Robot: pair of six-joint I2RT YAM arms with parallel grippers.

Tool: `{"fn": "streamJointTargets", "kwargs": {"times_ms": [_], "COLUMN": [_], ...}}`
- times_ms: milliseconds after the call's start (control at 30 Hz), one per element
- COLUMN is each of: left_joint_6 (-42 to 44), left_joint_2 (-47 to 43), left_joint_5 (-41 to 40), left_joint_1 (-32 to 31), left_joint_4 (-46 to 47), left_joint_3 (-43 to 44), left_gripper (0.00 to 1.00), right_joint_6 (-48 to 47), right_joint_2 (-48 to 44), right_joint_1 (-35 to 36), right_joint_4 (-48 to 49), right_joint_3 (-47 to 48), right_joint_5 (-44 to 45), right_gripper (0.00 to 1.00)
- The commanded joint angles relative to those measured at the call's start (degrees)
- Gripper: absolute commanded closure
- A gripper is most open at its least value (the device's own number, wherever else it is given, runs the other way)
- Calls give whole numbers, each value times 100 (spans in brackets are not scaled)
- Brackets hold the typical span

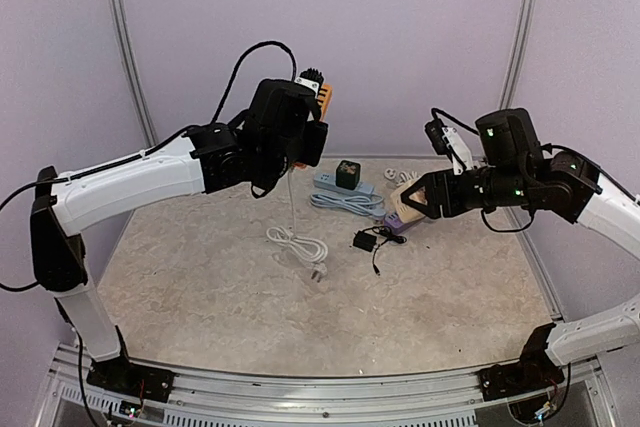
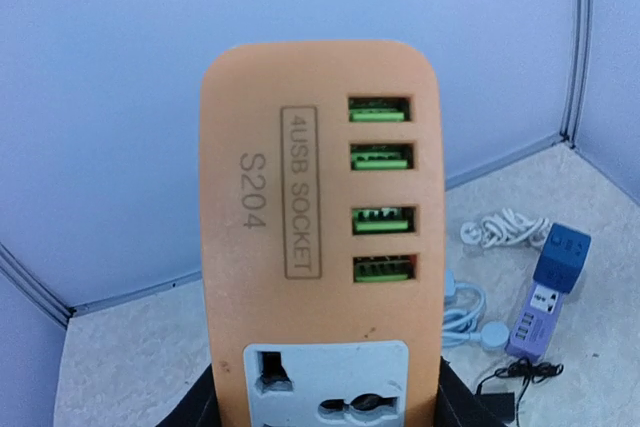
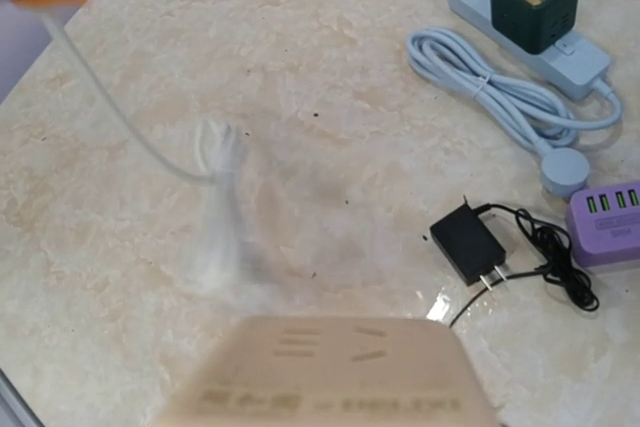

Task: Insert the plug
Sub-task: Adjust the socket at the center of the board.

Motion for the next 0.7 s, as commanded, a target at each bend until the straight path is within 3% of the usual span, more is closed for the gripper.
{"fn": "streamJointTargets", "kwargs": {"times_ms": [0, 200, 300, 367, 533, 667], "left_joint_6": [1702, 3002, 3862, 4232, 4261, 4908], "left_joint_2": [-125, 148, 203, 216, 539, 1012], "left_joint_5": [-1925, -3499, -4244, -4302, -4303, -4295], "left_joint_1": [-537, -754, -787, -922, -1232, -1291], "left_joint_4": [2613, 4642, 6568, 7579, 7890, 8597], "left_joint_3": [239, 817, 313, -144, -210, 127], "left_gripper": [100, 100, 100, 100, 100, 100], "right_joint_6": [-67, -62, -76, -80, -57, -33], "right_joint_2": [-152, -57, -96, -101, -22, -24], "right_joint_1": [-53, -53, -51, -52, -53, -48], "right_joint_4": [116, 151, 110, 76, 99, 149], "right_joint_3": [68, 95, 166, 217, 208, 110], "right_joint_5": [92, 48, 130, 138, 103, 109], "right_gripper": [100, 100, 100, 100, 100, 100]}}
